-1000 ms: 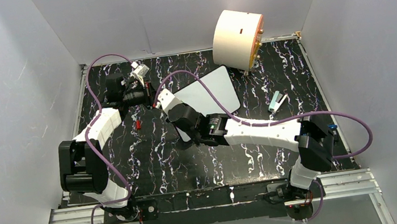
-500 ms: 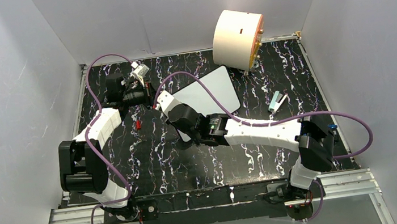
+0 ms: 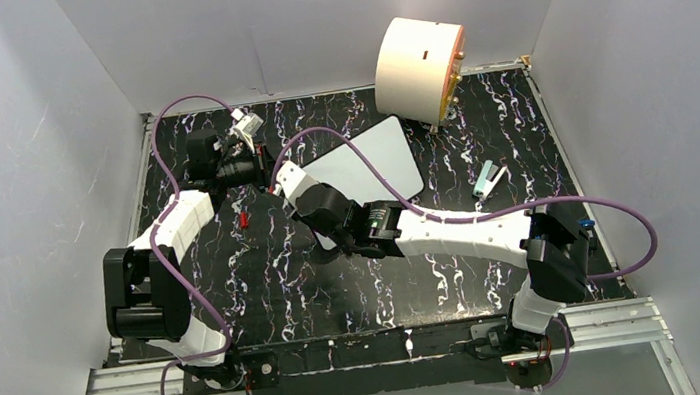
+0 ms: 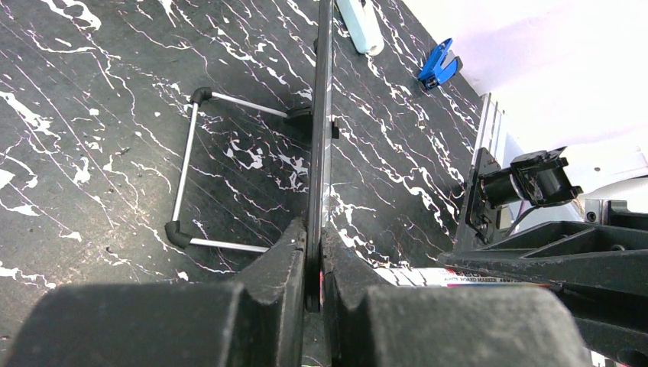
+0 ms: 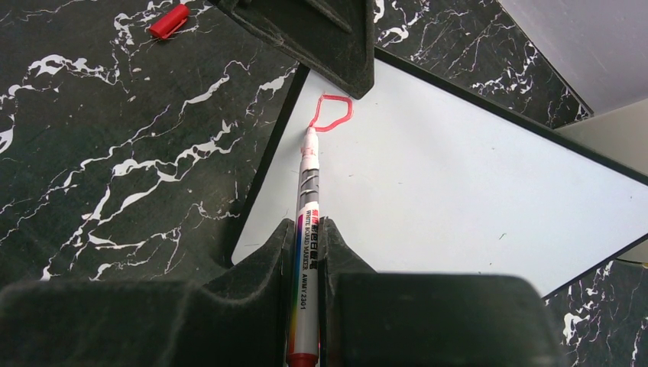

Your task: Write a sentence on the whiteboard

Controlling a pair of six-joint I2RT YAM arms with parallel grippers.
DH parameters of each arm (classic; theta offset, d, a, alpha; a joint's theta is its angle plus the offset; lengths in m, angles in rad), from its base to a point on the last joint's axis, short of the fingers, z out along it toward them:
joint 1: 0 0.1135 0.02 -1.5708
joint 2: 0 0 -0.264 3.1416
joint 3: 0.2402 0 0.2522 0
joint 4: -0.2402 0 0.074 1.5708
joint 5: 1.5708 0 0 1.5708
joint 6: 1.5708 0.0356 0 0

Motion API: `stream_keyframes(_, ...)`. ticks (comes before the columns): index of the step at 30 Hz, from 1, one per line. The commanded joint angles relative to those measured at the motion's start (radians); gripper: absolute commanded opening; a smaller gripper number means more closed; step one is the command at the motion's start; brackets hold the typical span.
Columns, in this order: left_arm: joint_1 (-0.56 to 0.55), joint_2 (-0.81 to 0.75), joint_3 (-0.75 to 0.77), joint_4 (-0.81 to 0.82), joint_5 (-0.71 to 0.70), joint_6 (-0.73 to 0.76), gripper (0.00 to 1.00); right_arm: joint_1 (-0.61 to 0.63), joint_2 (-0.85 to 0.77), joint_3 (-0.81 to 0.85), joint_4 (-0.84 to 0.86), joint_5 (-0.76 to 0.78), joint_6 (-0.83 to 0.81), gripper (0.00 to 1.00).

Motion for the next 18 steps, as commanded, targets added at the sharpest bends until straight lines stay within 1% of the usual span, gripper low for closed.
stream_keyframes(1, -0.025, 0.001, -0.011, -0.046, -0.003, 0.020, 0.00, 0.001, -0.019, 0.013, 0.025, 0.044, 0.006, 0.00)
stream_keyframes(9, -0.025, 0.001, -0.011, -0.047, -0.005, 0.020, 0.00, 0.000, -0.022, 0.004, 0.024, 0.081, 0.012, 0.00)
stream_keyframes(18, -0.025, 0.002, -0.011, -0.046, -0.005, 0.019, 0.00, 0.000, -0.015, 0.009, -0.016, 0.101, 0.022, 0.00)
